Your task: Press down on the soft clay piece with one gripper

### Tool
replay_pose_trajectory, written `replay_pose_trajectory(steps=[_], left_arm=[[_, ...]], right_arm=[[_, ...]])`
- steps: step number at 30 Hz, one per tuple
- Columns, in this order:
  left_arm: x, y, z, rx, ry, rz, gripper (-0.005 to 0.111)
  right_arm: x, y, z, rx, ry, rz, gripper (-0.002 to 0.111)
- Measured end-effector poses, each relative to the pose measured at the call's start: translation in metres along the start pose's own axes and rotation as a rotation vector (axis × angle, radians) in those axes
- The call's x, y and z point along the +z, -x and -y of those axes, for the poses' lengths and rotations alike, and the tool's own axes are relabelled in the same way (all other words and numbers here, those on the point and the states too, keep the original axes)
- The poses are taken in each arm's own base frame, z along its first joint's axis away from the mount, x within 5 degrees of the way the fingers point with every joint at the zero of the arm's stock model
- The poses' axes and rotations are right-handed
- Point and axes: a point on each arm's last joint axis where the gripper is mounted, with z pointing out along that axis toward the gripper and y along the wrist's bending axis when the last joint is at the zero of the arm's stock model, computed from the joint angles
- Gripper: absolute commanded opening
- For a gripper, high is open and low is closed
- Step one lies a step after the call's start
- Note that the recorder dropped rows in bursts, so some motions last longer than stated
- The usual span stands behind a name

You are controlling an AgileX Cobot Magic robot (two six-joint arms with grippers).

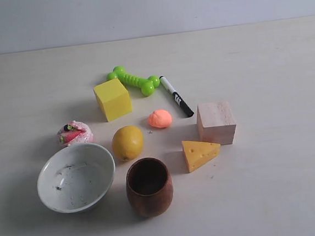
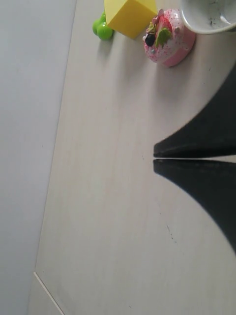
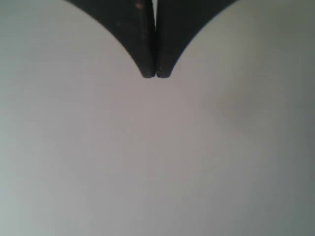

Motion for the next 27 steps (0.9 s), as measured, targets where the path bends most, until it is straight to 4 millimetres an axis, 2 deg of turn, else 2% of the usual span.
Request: replay_pose_trajectory(steps=[2, 4, 7, 11, 16, 20, 27], left_arm=[[0.0, 0.0, 0.0, 0.0, 0.0, 0.0, 0.004], [0.0, 0.0, 0.0, 0.0, 0.0, 0.0, 0.004], [0.0, 0.0, 0.0, 0.0, 0.0, 0.0, 0.004], [0.0, 0.0, 0.0, 0.0, 0.0, 0.0, 0.004], [0.0, 0.0, 0.0, 0.0, 0.0, 0.0, 0.004], [0.0, 0.0, 0.0, 0.0, 0.0, 0.0, 0.004], [0.0, 0.0, 0.0, 0.0, 0.0, 0.0, 0.004]], right_arm=[[0.023, 0.005, -0.009, -0.028, 0.156, -0.081, 0.0], [0.037, 0.006, -0.016, -0.035, 0.256, -0.124, 0.0], [0.073, 0.002, -0.031, -0.036, 0.439, -0.231, 0.0], [0.107, -0.01, -0.048, -0.034, 0.571, -0.351, 0.0], [0.144, -0.037, -0.075, -0.059, 0.703, -0.519, 0.0], [0.167, -0.062, -0.102, -0.097, 0.773, -0.653, 0.0], [0.188, -0.104, -0.147, -0.163, 0.81, -0.877, 0.0]])
